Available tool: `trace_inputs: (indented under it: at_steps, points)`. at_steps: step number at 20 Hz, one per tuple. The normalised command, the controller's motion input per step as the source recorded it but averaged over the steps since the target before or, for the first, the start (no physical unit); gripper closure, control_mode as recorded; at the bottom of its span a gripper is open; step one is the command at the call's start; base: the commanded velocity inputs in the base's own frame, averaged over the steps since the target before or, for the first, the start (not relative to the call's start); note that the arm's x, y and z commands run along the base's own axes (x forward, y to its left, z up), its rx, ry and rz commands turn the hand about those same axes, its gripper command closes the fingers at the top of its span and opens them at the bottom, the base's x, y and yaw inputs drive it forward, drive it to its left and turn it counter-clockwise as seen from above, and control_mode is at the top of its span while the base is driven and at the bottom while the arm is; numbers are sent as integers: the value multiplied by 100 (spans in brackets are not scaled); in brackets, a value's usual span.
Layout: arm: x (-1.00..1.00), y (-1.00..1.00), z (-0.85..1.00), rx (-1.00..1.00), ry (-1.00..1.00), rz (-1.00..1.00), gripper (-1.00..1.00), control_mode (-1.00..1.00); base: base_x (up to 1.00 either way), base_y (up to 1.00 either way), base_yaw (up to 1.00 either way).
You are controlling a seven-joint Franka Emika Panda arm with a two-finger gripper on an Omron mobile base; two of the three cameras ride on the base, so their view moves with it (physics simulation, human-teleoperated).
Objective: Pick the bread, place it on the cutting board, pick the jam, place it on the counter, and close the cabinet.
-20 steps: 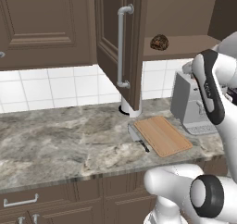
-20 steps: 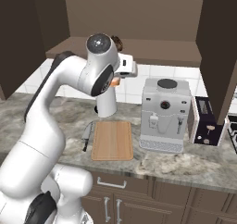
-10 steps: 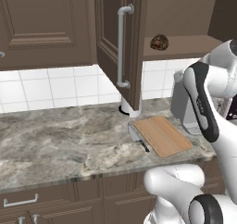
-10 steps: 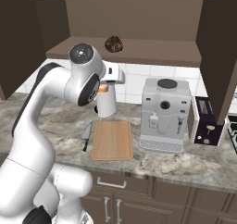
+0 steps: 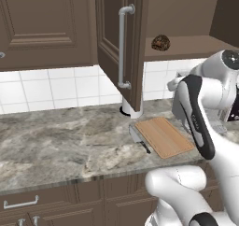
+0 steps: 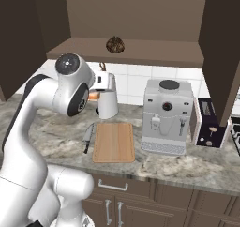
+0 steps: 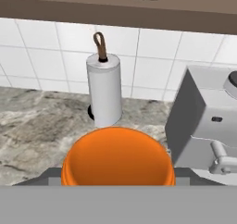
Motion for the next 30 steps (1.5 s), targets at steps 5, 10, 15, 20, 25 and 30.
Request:
trace_inputs:
  at_steps: [5, 10, 15, 20, 25, 30]
  points:
    - [-10, 26, -23, 0, 0, 0, 100, -100, 0, 0, 0]
    - [-12, 25, -20, 0, 1, 0, 100, -100, 0, 0, 0]
    - [-17, 23, -20, 0, 2, 0, 100, -100, 0, 0, 0]
    - [-20, 25, -24, 0, 3, 0, 100, -100, 0, 0, 0]
    - [-23, 26, -28, 0, 4, 0, 100, -100, 0, 0, 0]
    - [-17, 25, -30, 0, 4, 0, 100, -100, 0, 0, 0]
